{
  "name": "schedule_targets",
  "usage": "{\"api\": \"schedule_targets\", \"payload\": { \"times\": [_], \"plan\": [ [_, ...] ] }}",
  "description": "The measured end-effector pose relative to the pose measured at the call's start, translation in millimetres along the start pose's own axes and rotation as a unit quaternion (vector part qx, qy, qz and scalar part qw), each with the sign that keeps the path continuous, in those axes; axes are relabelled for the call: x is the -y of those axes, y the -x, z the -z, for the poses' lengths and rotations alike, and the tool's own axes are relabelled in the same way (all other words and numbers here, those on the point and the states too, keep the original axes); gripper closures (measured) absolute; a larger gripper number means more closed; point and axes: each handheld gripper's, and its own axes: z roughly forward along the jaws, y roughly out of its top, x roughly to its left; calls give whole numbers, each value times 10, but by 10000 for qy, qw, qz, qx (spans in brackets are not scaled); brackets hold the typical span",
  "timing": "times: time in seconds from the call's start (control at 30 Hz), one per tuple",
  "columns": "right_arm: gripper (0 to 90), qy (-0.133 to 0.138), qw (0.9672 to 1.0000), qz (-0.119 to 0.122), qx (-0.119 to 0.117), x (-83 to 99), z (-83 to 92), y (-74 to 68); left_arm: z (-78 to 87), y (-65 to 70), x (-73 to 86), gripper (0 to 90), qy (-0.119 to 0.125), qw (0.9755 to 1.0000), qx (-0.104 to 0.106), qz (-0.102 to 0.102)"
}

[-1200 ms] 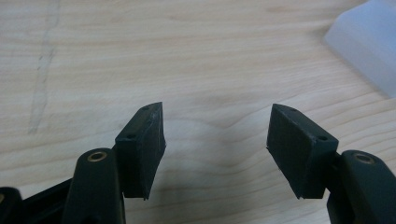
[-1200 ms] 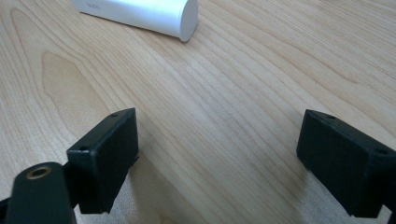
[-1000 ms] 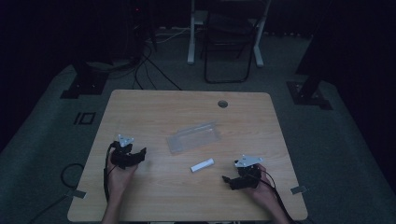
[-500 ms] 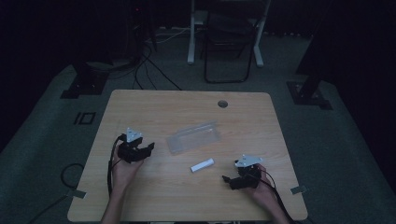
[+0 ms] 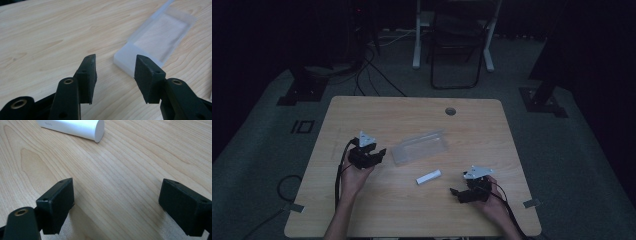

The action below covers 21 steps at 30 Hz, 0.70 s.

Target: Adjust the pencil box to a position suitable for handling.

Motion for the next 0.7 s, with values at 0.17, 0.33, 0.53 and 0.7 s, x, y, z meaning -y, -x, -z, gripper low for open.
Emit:
{"api": "schedule_targets", "payload": {
  "times": [0.17,0.33,0.53,0.7],
  "plan": [
    [129,-2,10000,-5,0,0,0,-1,-67,47,-74,532,-8,9999,50,-118],
    [129,-2,10000,-5,-1,0,0,-1,-142,83,-140,544,-26,9997,111,-226],
    [129,-2,10000,-4,-1,0,0,-1,-213,147,-210,536,-23,9992,183,-354],
    [129,-2,10000,-4,0,0,0,-1,-266,188,-249,535,-5,9987,244,-444]
  ]
}}
